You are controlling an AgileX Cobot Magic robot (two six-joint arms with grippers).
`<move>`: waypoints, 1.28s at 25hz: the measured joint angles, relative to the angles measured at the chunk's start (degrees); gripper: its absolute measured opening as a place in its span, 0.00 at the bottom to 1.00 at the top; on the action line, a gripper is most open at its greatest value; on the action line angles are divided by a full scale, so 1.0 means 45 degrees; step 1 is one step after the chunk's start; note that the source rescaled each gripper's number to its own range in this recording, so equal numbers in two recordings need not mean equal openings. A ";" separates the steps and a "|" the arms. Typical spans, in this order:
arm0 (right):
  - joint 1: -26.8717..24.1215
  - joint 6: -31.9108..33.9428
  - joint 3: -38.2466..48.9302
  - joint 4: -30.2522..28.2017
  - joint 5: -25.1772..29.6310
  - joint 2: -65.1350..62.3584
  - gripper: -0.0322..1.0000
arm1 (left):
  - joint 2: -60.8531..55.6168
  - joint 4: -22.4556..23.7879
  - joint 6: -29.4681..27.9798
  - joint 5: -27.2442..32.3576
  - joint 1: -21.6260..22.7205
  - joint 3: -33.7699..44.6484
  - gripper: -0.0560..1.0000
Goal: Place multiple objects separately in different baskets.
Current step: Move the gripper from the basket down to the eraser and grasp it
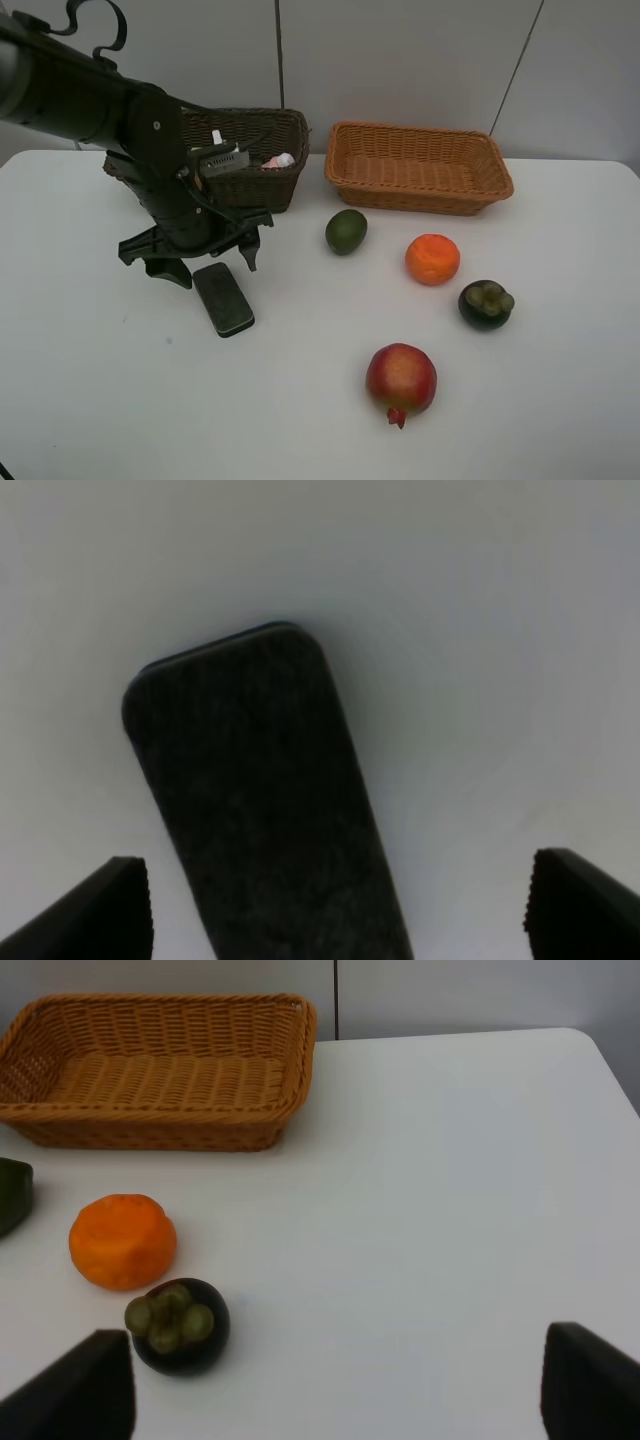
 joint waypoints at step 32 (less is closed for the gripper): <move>0.0000 0.0000 0.0000 0.0000 0.0000 0.0000 0.72 | 0.1888 0.0040 -0.1503 0.0236 0.0012 -0.0103 0.56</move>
